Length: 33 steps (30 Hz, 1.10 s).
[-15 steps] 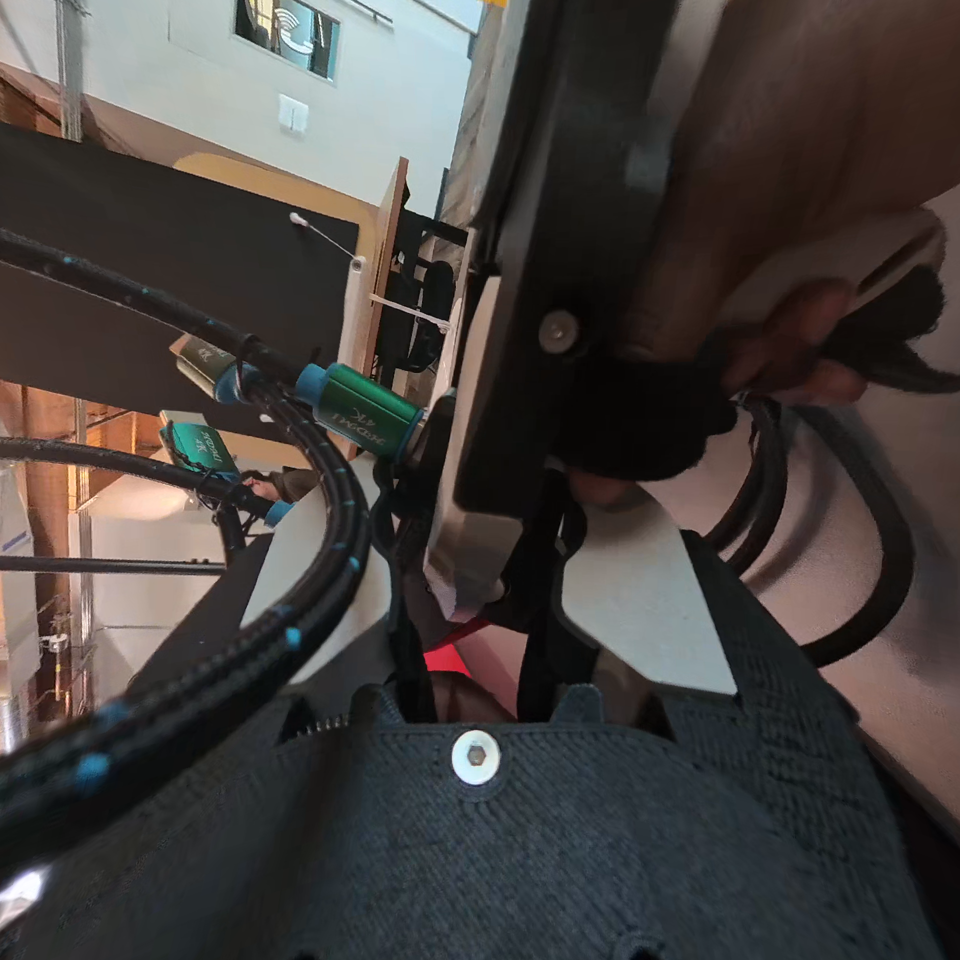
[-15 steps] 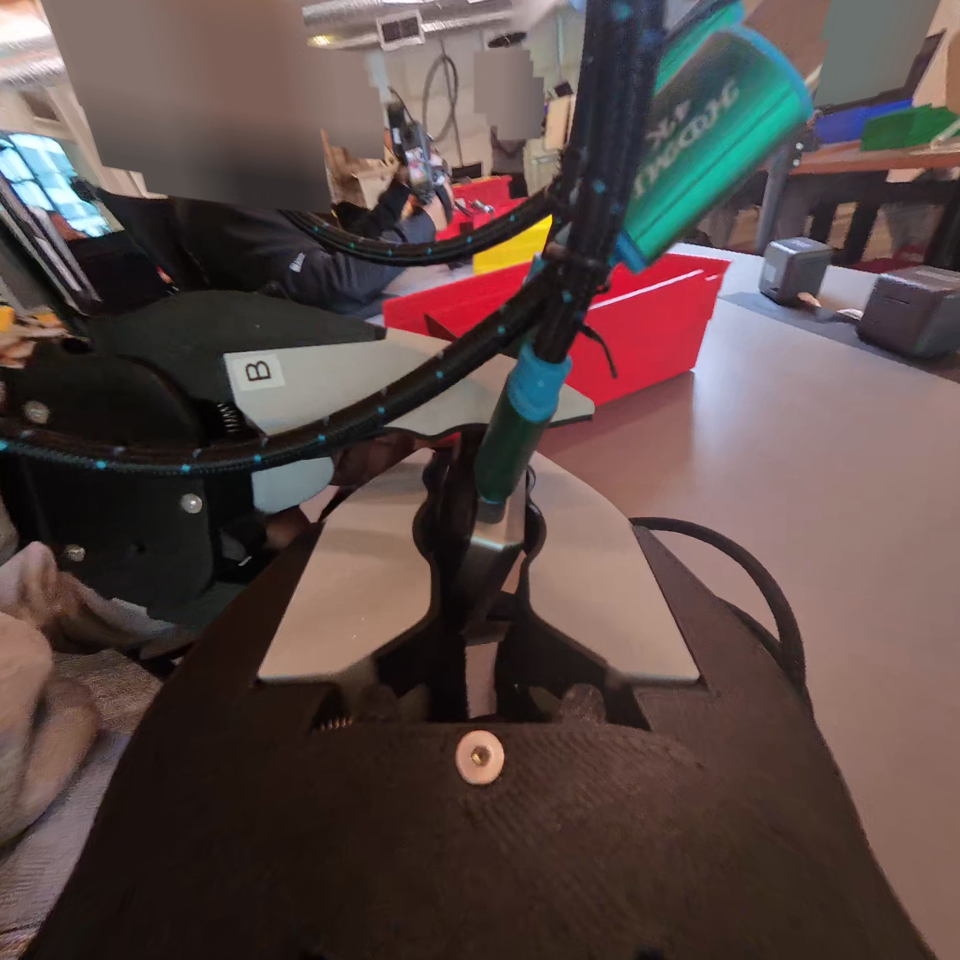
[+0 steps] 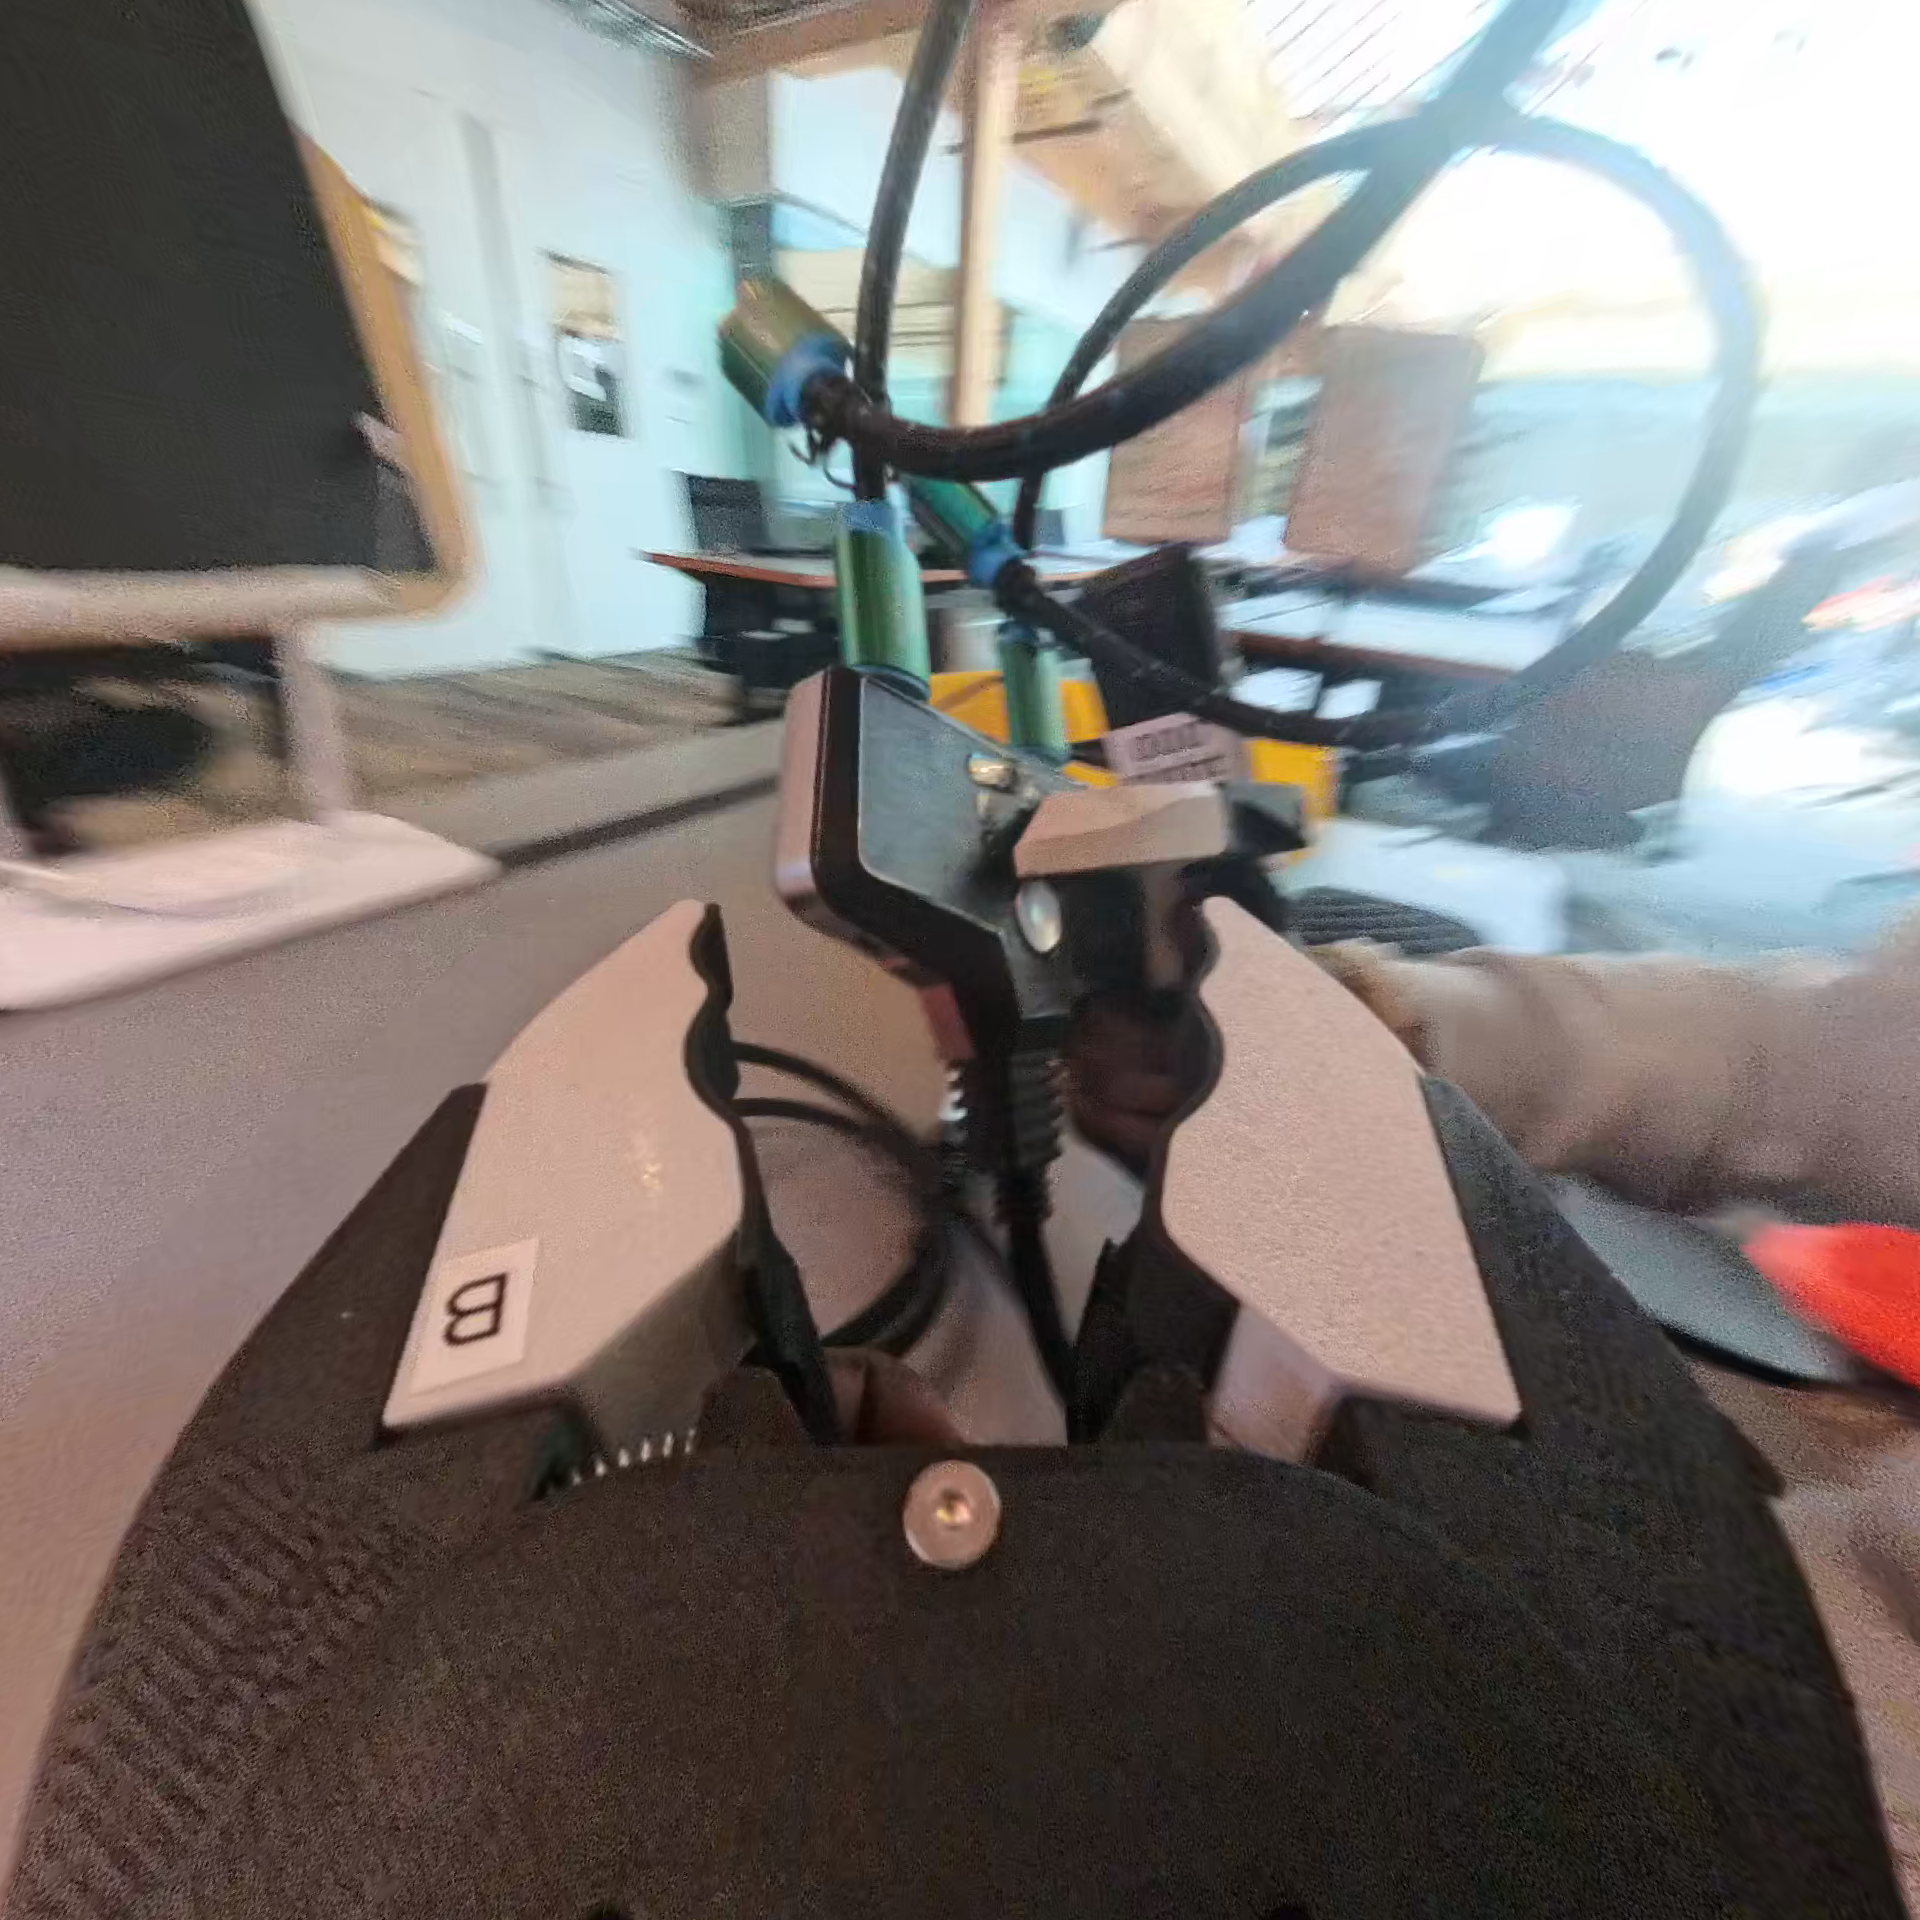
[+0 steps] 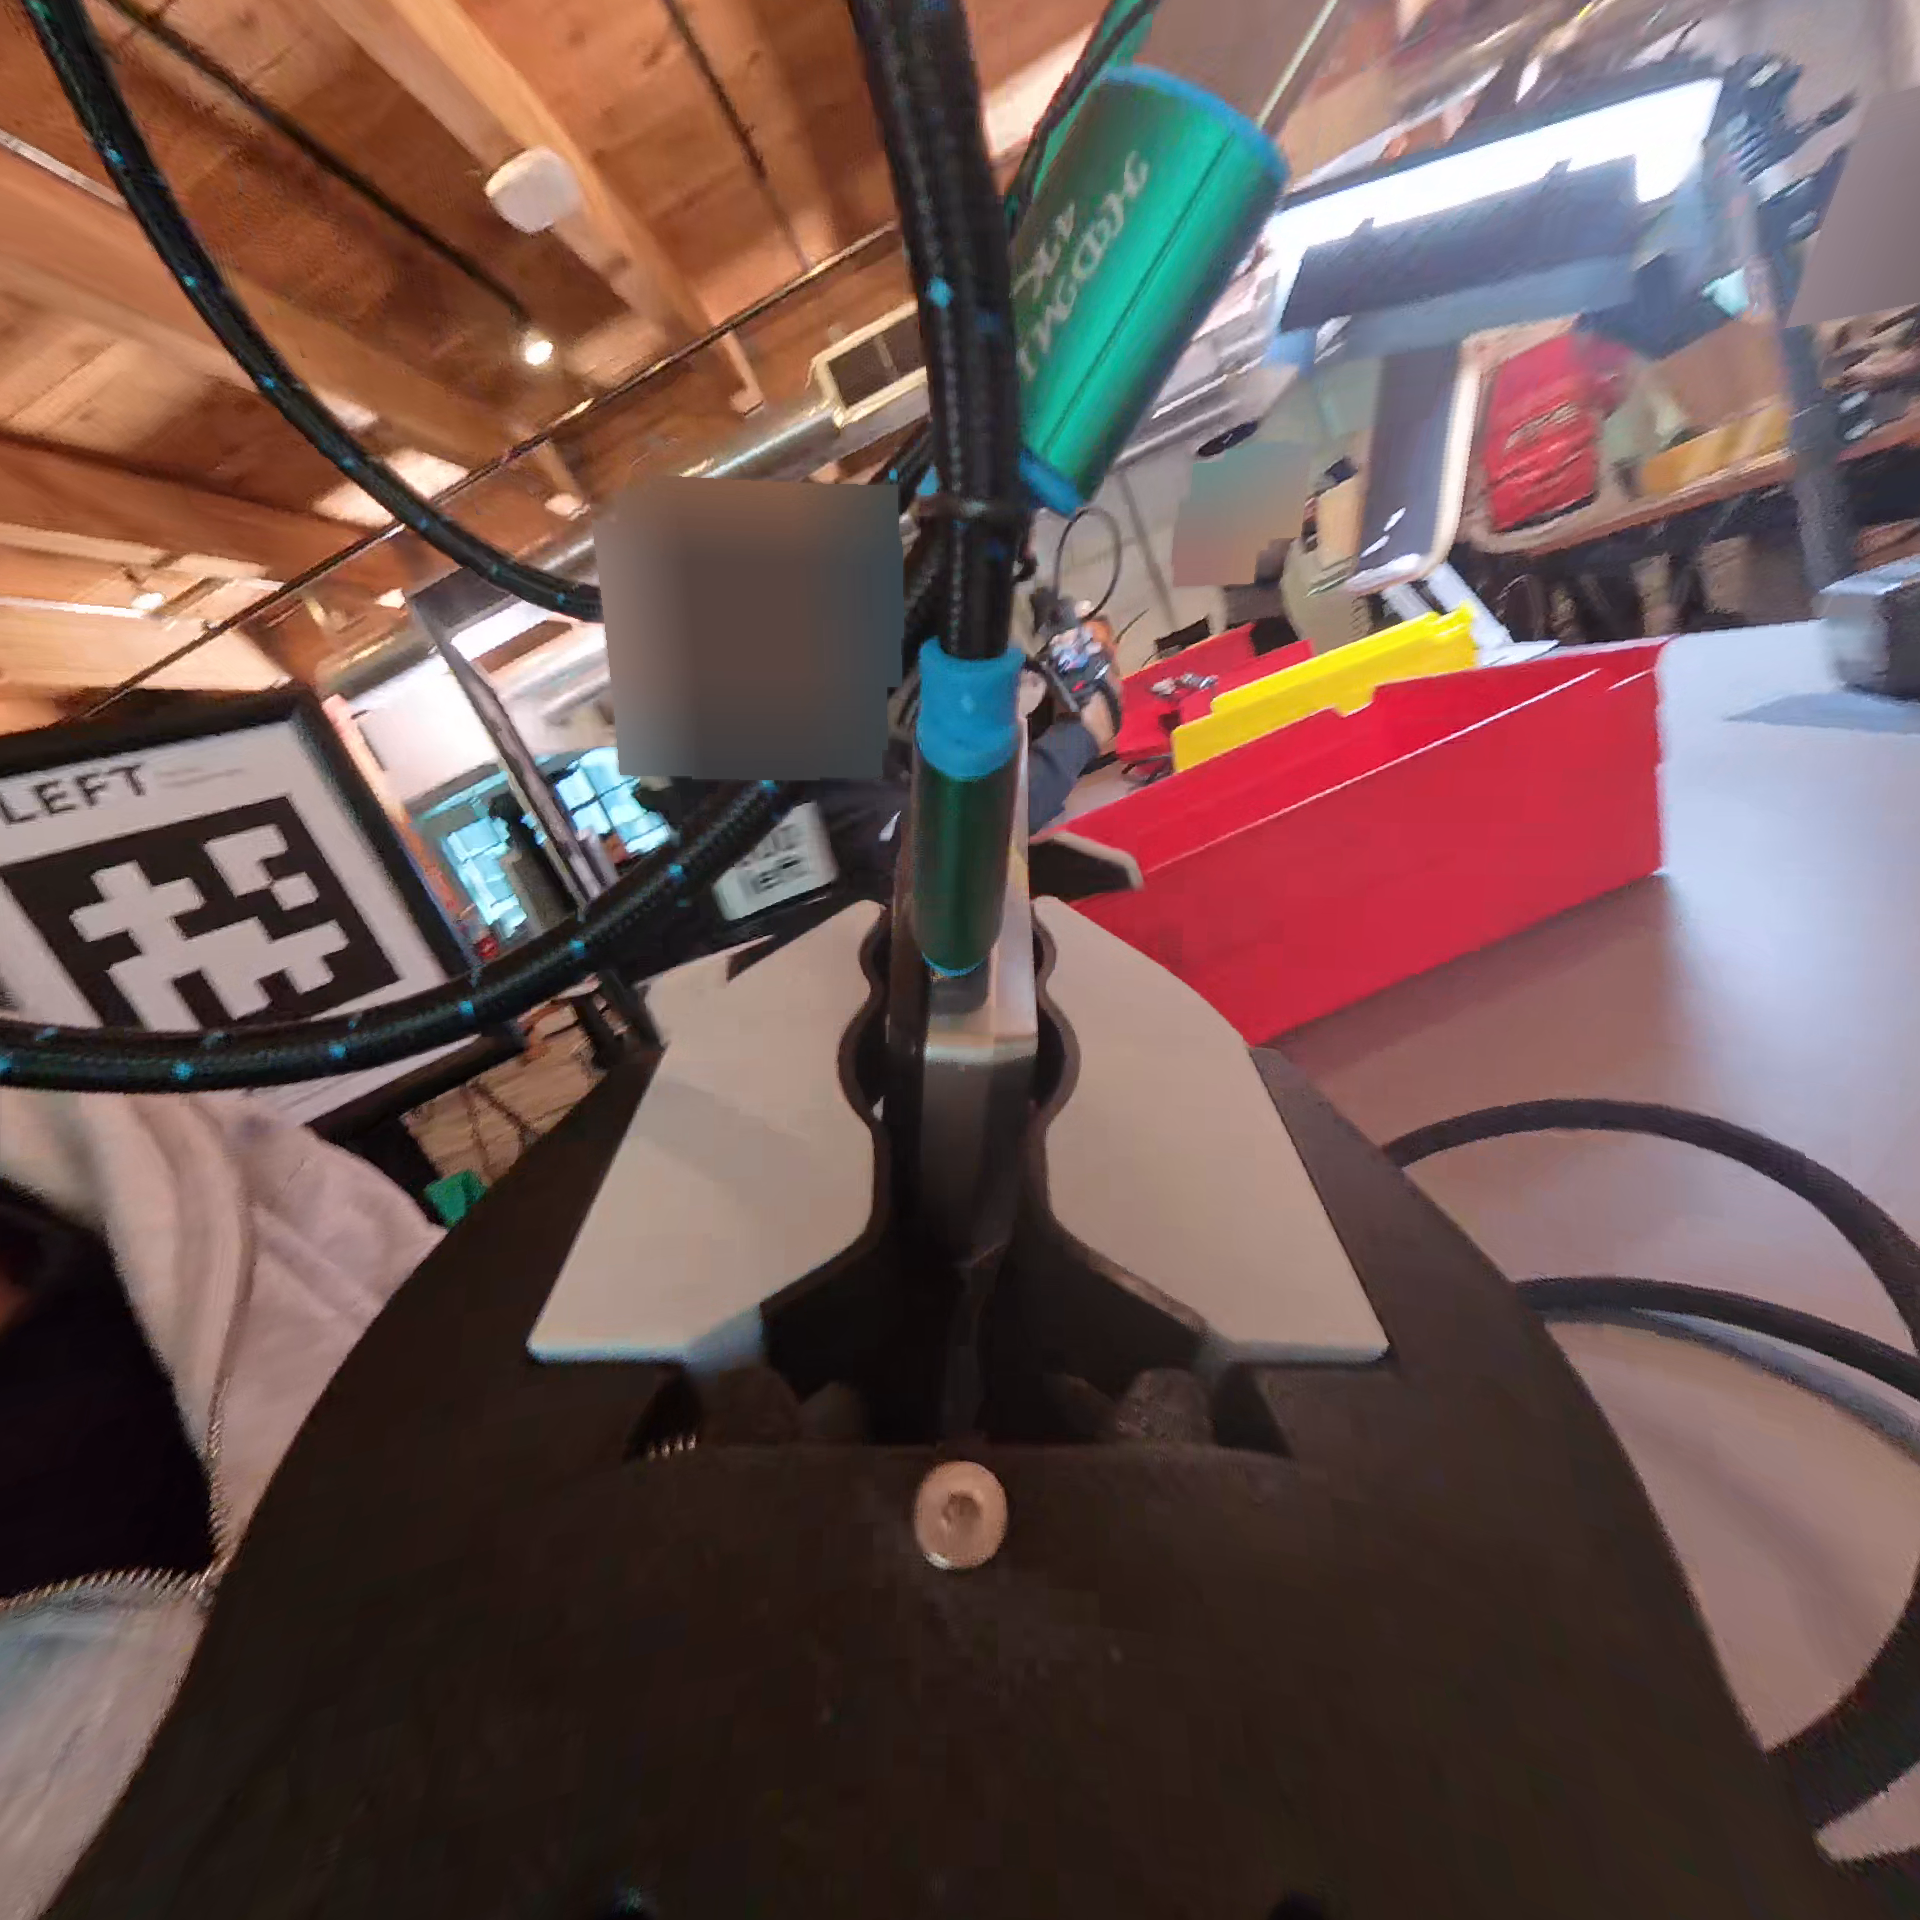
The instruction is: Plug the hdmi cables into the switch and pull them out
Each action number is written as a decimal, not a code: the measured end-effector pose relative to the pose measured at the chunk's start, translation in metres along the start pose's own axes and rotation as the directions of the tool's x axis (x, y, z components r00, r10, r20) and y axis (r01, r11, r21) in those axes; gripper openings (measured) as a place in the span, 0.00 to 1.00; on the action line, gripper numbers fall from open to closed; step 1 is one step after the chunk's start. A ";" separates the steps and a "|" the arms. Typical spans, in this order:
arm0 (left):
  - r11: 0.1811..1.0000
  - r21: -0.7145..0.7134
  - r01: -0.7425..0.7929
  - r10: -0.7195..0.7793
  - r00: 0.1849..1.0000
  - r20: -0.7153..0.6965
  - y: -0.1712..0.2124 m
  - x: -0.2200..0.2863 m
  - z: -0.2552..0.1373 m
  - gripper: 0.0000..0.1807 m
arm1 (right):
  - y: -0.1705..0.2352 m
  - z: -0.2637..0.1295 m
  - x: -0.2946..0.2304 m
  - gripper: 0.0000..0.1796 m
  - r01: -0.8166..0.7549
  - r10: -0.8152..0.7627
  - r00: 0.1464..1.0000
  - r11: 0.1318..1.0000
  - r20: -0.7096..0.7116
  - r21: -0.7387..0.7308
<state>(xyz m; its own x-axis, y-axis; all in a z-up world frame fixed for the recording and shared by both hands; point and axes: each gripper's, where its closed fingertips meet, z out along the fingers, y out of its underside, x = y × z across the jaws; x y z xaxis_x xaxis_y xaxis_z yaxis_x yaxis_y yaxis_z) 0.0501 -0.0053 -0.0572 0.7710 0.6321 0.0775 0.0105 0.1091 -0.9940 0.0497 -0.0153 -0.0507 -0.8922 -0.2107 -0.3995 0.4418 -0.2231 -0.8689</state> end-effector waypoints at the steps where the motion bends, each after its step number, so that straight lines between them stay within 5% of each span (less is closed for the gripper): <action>1: 0.997 -0.018 0.081 -0.082 0.992 -0.099 0.008 0.009 0.001 0.42 | 0.008 0.004 -0.004 0.13 -0.006 0.007 1.000 1.000 0.024 -0.025; 3: 0.989 -0.083 0.120 -0.135 0.967 -0.216 0.027 0.022 0.004 0.34 | 0.023 0.010 -0.010 0.13 -0.021 0.026 0.998 0.997 0.064 -0.074; 5: 0.989 -0.062 0.134 -0.143 0.975 -0.173 0.035 0.014 0.005 0.24 | 0.032 0.013 -0.011 0.12 -0.017 0.024 0.997 0.994 0.071 -0.105; 17: 0.970 -0.079 0.230 -0.241 0.954 -0.179 0.038 0.010 -0.001 0.23 | 0.037 0.019 -0.007 0.12 -0.043 0.048 0.998 0.989 0.032 -0.138; 24: 0.948 -0.097 0.302 -0.317 0.909 -0.269 0.037 0.019 -0.003 0.17 | 0.036 0.018 -0.008 0.13 0.144 -0.146 0.989 0.981 -0.004 -0.130; 33: 0.951 -0.083 0.299 -0.310 0.904 -0.294 0.035 0.021 -0.006 0.14 | 0.016 0.010 -0.010 0.13 0.203 -0.204 0.979 0.977 -0.015 -0.068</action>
<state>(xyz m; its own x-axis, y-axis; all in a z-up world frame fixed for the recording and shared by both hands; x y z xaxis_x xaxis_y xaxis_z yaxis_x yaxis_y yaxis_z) 0.0707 0.0069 -0.0909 0.8810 0.3118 0.3558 0.2935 0.2294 -0.9280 0.0669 -0.0264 -0.0572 -0.9649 -0.1460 -0.2181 0.2444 -0.1964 -0.9496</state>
